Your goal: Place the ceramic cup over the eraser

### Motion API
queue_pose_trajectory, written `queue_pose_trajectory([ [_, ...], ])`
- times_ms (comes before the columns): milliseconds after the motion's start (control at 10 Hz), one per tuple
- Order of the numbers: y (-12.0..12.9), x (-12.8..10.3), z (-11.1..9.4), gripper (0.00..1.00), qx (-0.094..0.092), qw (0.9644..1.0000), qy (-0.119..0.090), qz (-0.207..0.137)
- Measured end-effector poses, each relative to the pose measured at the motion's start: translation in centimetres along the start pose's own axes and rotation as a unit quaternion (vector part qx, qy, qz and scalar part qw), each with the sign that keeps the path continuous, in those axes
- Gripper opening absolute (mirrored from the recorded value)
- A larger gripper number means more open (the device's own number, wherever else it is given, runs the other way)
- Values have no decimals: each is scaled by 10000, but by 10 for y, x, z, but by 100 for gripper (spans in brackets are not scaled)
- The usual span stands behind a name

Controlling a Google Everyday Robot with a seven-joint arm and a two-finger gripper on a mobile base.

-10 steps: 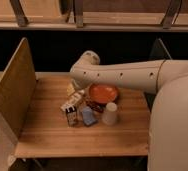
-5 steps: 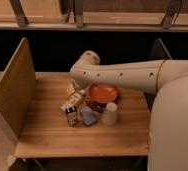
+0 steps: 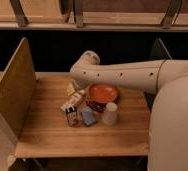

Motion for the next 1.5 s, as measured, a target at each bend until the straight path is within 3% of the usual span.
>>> queue_pose_trajectory([
  [700, 0, 0, 0, 75, -4, 10000, -6, 0],
  [900, -6, 0, -1, 75, 91, 9999, 102, -88],
  [1000, -17, 4, -3, 75, 228, 9993, 267, -128],
  [1200, -62, 26, -12, 75, 634, 9947, 803, 62],
  [1400, -98, 56, -16, 75, 815, 9864, 1301, 583],
  [1500, -108, 66, -17, 75, 868, 9825, 1453, 782],
])
